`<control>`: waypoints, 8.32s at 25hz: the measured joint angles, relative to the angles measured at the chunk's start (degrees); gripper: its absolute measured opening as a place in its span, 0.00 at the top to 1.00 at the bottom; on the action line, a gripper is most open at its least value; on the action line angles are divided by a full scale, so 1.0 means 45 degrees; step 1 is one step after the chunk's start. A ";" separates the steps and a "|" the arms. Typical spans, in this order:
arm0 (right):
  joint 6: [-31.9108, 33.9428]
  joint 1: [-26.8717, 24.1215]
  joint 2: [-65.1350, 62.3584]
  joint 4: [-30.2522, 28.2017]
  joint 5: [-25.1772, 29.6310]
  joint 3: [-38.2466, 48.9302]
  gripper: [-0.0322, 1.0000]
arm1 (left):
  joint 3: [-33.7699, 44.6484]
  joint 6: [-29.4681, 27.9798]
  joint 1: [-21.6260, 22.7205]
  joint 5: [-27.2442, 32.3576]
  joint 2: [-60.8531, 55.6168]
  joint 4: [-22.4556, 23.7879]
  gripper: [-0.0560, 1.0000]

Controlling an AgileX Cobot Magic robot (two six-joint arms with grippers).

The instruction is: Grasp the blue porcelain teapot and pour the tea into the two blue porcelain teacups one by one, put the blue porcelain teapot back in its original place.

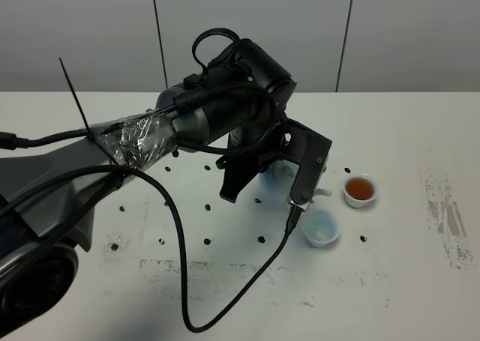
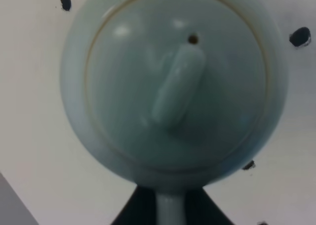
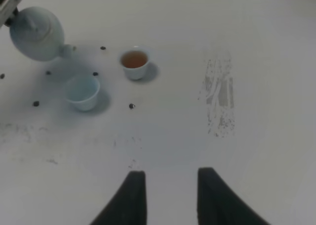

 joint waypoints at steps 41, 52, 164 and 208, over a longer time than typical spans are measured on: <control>-0.0002 0.0000 0.0000 0.0001 -0.0011 0.0000 0.74 | 0.0000 -0.0008 -0.2270 0.0923 0.0826 0.6954 0.87; -0.0002 0.0000 0.0000 0.0001 -0.0020 0.0000 0.74 | 0.0000 -0.0008 -0.2451 0.0703 0.0826 0.6983 0.87; -0.0002 0.0000 0.0000 0.0001 -0.0024 0.0000 0.74 | 0.7304 -0.6233 0.1579 -0.4636 -0.2860 -0.5692 0.87; -0.0002 0.0000 0.0000 0.0027 -0.0035 0.0000 0.74 | 1.2173 -1.4809 0.2707 -0.5410 -0.6285 -0.3091 0.87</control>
